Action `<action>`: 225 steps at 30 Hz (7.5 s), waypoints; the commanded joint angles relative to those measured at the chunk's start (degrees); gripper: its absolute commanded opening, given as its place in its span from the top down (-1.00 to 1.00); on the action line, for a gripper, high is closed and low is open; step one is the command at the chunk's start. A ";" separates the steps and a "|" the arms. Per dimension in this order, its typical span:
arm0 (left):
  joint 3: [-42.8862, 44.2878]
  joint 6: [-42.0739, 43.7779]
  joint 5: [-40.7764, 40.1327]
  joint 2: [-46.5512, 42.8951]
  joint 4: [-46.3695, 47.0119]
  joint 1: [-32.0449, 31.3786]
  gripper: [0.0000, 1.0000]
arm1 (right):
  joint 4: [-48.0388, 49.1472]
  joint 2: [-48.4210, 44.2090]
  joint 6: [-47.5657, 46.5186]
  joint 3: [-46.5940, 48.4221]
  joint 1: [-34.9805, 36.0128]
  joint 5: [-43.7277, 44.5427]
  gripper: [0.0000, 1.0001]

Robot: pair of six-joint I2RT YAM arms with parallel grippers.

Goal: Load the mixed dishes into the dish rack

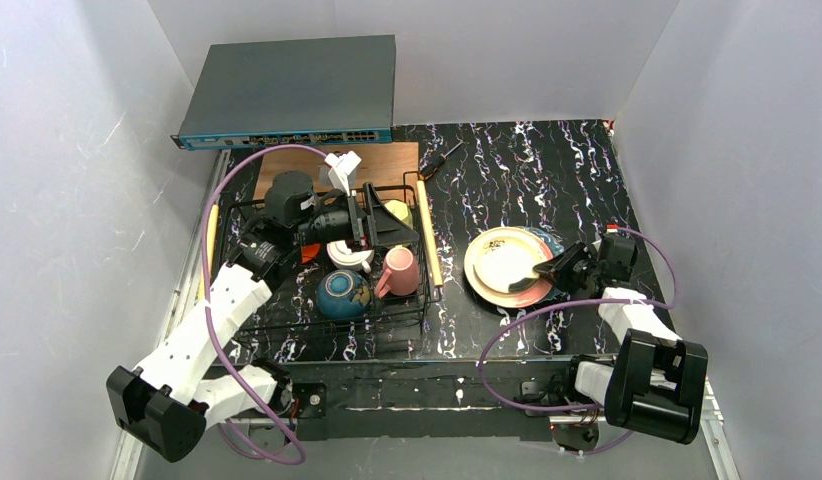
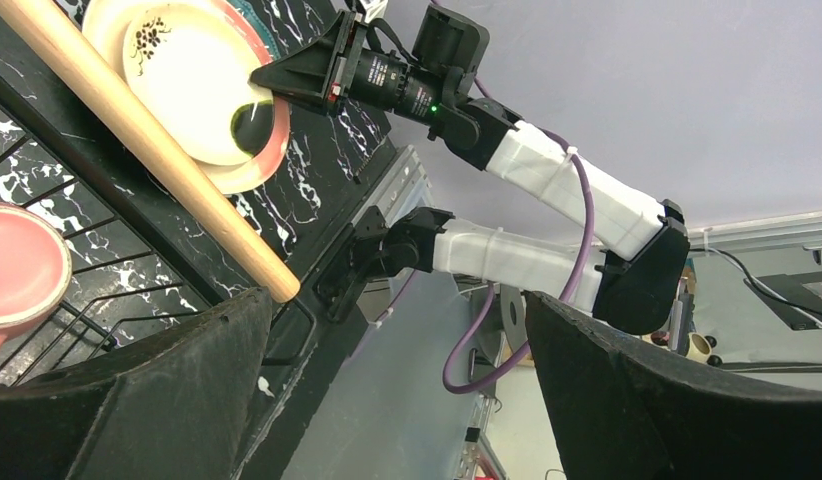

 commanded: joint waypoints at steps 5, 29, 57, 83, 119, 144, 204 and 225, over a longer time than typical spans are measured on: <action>1.96 0.47 0.31 0.34 1.11 -0.78 -0.96 | -0.13 -2.77 -0.93 2.13 -0.18 -1.80 0.97; 6.57 -15.90 -6.03 5.33 -10.77 -2.07 -0.84 | -10.07 -27.06 -25.10 20.21 26.85 26.27 0.97; 7.52 -76.76 -25.56 -7.16 -25.10 -1.63 -0.71 | 15.38 -6.82 -73.45 40.10 80.44 62.83 0.97; 13.22 -72.16 -38.97 -9.49 -34.17 -1.46 0.07 | 30.62 2.93 -87.37 37.08 92.43 62.95 0.97; 22.50 -49.84 -71.04 -9.97 -57.38 -1.28 1.00 | 31.31 -8.78 -69.29 25.29 91.98 70.63 -0.63; 9.72 -45.54 -48.47 -3.90 -50.65 27.85 1.00 | 10.75 -30.92 -45.87 8.21 89.33 79.81 -0.65; -0.99 -45.31 -48.76 3.10 -32.94 33.89 1.00 | 8.90 -30.92 -39.95 5.55 86.88 77.93 -0.70; -0.74 -45.61 -47.82 2.62 -32.59 33.92 1.00 | 9.38 -30.17 -40.15 6.04 86.09 76.95 -0.70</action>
